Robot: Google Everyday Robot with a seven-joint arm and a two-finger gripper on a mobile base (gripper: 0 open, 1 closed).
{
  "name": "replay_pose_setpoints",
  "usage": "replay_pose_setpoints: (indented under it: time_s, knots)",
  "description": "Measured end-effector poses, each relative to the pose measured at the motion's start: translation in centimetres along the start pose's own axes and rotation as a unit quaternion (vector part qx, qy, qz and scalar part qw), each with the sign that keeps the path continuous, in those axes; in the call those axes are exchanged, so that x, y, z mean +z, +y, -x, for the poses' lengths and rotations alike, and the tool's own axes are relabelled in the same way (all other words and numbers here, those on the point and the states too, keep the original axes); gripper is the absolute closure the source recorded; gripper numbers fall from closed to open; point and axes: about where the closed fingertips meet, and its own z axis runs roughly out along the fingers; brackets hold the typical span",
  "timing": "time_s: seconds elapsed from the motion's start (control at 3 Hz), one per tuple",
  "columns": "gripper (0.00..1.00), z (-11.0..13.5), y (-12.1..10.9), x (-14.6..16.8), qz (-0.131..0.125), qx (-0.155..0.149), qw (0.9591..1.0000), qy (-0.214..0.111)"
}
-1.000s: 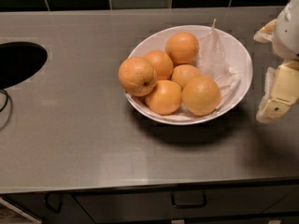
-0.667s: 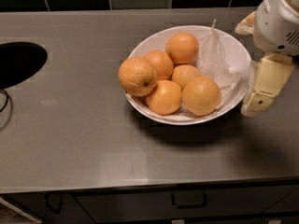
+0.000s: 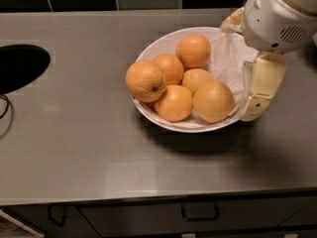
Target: Pick orange from white bowl
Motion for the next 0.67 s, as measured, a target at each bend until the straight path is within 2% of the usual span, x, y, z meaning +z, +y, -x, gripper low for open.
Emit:
replay_pose_setpoints:
  time_s: [0.33,0.67]
  knots:
    - [0.0,0.99,0.42,0.43,0.015,-0.031,0.9993,-0.016]
    - [0.0,0.99,0.42,0.44,0.015,-0.031,0.9993,-0.016]
